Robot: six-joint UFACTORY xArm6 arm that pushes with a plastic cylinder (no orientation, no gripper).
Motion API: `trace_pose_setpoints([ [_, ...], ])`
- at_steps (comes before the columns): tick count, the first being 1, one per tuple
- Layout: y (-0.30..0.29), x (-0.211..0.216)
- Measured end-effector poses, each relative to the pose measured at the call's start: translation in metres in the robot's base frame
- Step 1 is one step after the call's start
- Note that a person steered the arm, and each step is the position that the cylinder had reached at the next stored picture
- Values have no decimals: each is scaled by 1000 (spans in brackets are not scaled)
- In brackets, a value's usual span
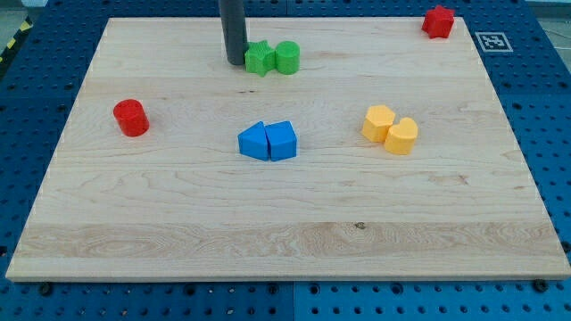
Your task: Slide the red circle towards the bottom
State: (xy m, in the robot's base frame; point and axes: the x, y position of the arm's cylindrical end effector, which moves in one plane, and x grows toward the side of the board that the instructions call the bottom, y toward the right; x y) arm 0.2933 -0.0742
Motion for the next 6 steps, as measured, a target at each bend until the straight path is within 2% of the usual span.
trace_pose_setpoints([
  [1, 0, 0],
  [3, -13, -54],
  [6, 0, -55],
])
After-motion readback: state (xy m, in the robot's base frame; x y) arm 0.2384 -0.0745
